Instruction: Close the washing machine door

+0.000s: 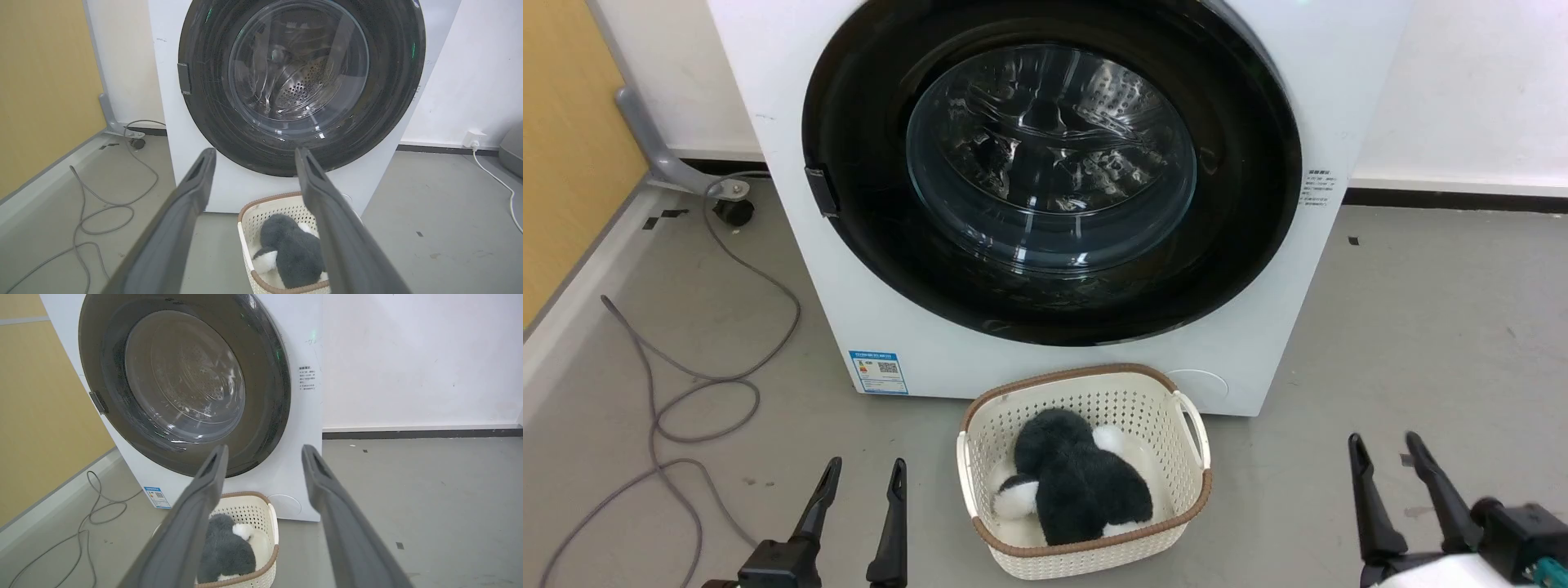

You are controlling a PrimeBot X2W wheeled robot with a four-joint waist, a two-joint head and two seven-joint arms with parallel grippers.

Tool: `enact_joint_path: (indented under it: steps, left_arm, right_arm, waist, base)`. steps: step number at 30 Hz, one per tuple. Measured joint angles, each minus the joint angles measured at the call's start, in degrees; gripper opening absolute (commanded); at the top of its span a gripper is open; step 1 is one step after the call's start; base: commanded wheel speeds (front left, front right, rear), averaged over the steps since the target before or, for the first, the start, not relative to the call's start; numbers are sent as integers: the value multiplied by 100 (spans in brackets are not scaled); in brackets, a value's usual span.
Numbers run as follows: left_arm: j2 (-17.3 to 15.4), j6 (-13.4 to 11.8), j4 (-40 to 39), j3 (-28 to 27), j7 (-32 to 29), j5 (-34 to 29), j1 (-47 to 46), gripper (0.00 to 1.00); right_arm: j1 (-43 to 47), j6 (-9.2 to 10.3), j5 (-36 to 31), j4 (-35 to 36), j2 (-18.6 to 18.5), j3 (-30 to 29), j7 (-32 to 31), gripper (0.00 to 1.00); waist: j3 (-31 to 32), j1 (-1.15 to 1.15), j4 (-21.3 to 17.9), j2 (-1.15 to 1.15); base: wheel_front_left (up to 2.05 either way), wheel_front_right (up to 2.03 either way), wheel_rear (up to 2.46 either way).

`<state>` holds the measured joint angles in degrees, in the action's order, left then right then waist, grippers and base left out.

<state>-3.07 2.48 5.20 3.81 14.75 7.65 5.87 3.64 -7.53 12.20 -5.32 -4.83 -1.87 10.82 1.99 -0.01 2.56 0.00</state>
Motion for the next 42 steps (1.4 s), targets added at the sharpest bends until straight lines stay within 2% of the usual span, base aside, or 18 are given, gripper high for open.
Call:
enact_joint_path:
  steps: [16,17,42]
  left_arm:
    - [1,0,20,48,0,-82,13,100]
    - [3,0,21,48,-8,-87,12,0]
    - [9,-18,-42,-5,-256,-160,-15,0]
  right_arm:
    - [179,0,-170,143,135,-43,22,100]
    - [177,0,-171,143,135,-34,22,0]
    - [146,0,-324,177,134,2,-164,0]
  waist:
    - [-7,0,32,0]
    - [-8,0,33,0]
    - [-42,0,-18,0]
  base:
    - [0,0,0]
    - [0,0,0]
    - [0,0,0]
